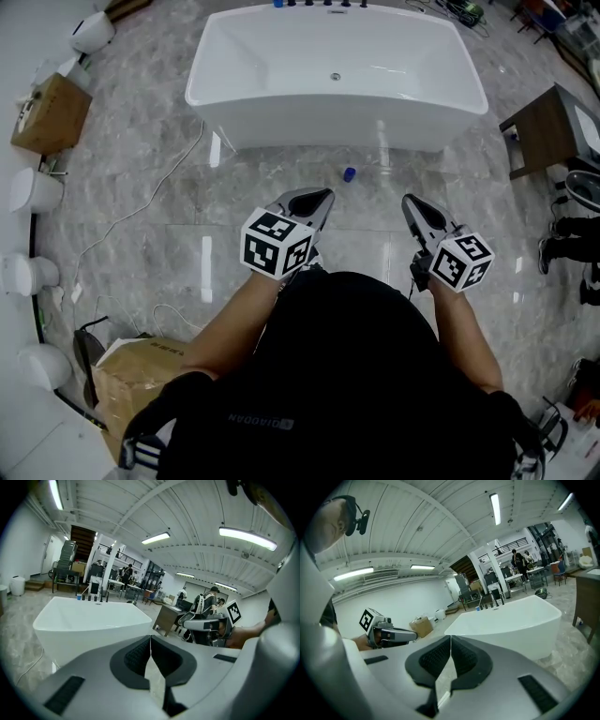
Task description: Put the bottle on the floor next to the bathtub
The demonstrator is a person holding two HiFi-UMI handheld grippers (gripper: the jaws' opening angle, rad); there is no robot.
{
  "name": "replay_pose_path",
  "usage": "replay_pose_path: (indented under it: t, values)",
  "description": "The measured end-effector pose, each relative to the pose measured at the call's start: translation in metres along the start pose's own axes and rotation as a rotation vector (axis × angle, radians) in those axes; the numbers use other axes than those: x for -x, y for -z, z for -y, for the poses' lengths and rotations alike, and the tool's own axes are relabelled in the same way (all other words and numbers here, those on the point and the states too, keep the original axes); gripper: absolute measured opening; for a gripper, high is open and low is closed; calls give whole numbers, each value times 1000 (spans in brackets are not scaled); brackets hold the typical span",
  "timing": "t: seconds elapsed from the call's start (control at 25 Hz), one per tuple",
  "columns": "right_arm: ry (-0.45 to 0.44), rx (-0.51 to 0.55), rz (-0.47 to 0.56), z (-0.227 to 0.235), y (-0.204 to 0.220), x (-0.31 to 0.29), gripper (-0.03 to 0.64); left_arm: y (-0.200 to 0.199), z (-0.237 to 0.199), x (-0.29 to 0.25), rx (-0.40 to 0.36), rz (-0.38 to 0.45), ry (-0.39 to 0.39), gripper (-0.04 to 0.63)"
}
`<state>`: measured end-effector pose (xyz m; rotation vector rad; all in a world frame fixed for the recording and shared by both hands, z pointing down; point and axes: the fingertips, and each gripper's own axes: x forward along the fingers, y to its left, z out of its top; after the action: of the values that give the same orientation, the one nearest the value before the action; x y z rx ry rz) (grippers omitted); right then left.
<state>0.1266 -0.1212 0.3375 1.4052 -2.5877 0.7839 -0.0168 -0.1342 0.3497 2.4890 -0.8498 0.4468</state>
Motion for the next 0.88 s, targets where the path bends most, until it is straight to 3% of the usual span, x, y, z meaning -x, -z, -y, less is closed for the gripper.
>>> replay_pose_path:
  t: [0.44,0.88]
  values:
    - [-35,16,0,-1,32,86,38,35,82,9,3,-8,-44,17]
    - [-58,29,-8,1,53,134,38,55,124,15,-8,-6,-93,17]
